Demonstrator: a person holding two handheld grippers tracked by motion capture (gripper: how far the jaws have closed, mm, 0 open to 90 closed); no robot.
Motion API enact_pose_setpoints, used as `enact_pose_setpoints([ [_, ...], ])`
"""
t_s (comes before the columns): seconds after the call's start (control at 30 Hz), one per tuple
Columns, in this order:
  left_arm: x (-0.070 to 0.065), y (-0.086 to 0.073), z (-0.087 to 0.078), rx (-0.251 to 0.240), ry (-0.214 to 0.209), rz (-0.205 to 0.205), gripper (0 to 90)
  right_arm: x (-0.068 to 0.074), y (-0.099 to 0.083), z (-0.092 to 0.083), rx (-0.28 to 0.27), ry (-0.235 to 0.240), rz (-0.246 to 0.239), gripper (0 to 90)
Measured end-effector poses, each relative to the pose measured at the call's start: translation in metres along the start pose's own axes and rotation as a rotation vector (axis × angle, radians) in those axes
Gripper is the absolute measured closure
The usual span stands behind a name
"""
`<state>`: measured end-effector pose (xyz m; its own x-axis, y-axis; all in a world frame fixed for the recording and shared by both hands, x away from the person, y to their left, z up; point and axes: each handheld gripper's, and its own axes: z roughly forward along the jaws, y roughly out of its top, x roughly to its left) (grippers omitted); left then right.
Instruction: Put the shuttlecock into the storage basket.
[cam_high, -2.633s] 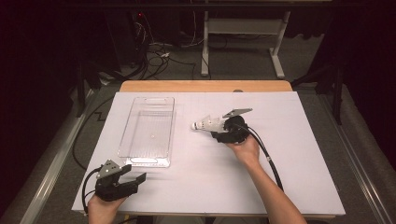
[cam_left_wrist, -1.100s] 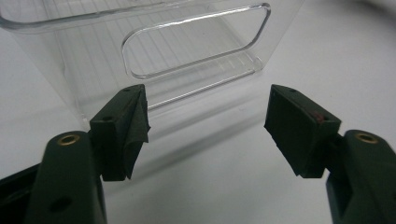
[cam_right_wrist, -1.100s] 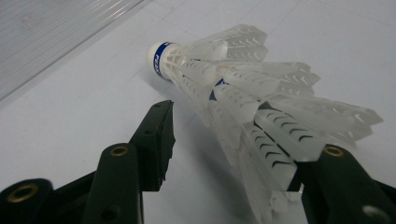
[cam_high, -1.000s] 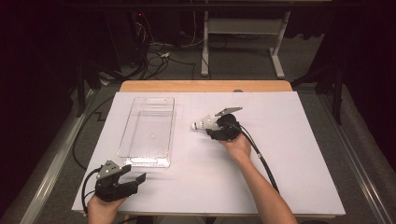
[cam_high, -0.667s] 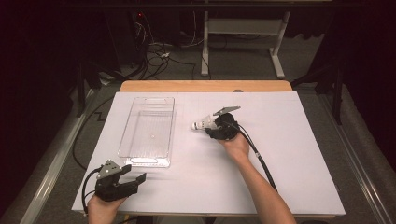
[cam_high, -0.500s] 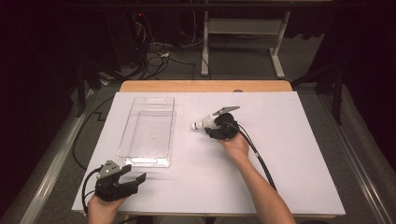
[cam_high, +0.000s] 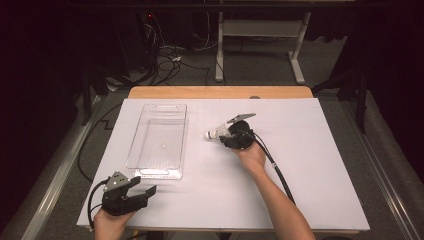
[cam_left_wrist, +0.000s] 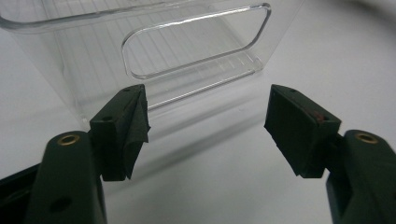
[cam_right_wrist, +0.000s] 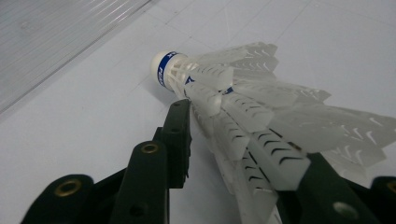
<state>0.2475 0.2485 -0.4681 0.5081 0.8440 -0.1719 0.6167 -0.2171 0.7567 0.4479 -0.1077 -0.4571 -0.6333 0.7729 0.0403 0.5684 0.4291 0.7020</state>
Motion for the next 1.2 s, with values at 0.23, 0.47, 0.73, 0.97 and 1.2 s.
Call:
enact_pose_setpoints([
  [0.23, -0.0002, 0.0, -0.0001, 0.0, 0.001, 0.001, 31.1, 0.0003, 0.0001, 0.0004, 0.013, 0.018, 0.009, 73.6],
  [0.47, -0.0003, -0.0001, -0.0002, -0.001, 0.001, 0.002, 31.1, 0.0008, 0.0, 0.0002, 0.025, 0.037, 0.009, 81.4],
  [0.73, -0.0001, -0.0001, -0.0003, 0.0, 0.001, 0.001, 31.2, 0.0003, 0.0, -0.0007, 0.036, 0.051, 0.016, 82.8],
  [0.97, -0.0002, -0.0002, -0.0005, 0.0, 0.003, 0.003, 31.1, 0.0024, 0.001, -0.0037, 0.034, 0.041, -0.008, 85.8],
  [1.2, -0.0003, -0.0002, -0.0004, 0.001, 0.002, 0.004, 31.1, 0.0026, 0.0016, -0.0071, 0.038, 0.048, -0.016, 89.2],
])
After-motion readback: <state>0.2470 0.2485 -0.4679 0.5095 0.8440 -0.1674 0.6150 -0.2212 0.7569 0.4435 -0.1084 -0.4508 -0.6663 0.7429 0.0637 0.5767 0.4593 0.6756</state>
